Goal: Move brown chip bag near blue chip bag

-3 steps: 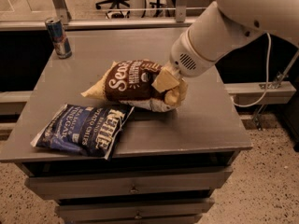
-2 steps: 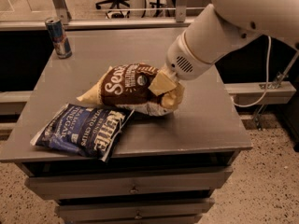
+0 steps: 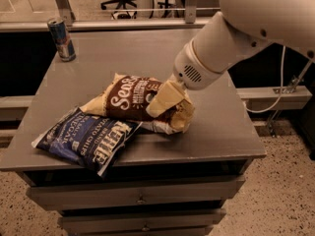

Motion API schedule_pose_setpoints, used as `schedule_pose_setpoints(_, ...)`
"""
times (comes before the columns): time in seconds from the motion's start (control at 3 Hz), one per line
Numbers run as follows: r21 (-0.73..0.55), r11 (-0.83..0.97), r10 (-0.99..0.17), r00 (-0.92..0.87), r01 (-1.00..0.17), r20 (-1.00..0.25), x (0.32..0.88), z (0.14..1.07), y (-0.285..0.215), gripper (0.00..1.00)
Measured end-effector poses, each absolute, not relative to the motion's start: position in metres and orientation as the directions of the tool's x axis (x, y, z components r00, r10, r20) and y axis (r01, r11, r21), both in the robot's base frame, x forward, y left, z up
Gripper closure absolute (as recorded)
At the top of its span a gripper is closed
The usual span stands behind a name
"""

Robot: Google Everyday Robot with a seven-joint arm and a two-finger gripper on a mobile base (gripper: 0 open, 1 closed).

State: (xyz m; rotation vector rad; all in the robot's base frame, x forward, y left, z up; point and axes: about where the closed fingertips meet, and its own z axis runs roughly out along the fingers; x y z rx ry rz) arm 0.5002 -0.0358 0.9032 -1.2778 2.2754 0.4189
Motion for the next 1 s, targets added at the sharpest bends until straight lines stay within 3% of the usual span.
schedule_pose_setpoints(0.33,0.04,0.51,-0.692,-0.437,-0.859,-0.575,0.499,0.902,-0.05,0.0)
schedule_pose_setpoints(1.0,-0.027,0.429,-0.604,-0.264,-0.903,-0.752,0.518,0.952,-0.159,0.0)
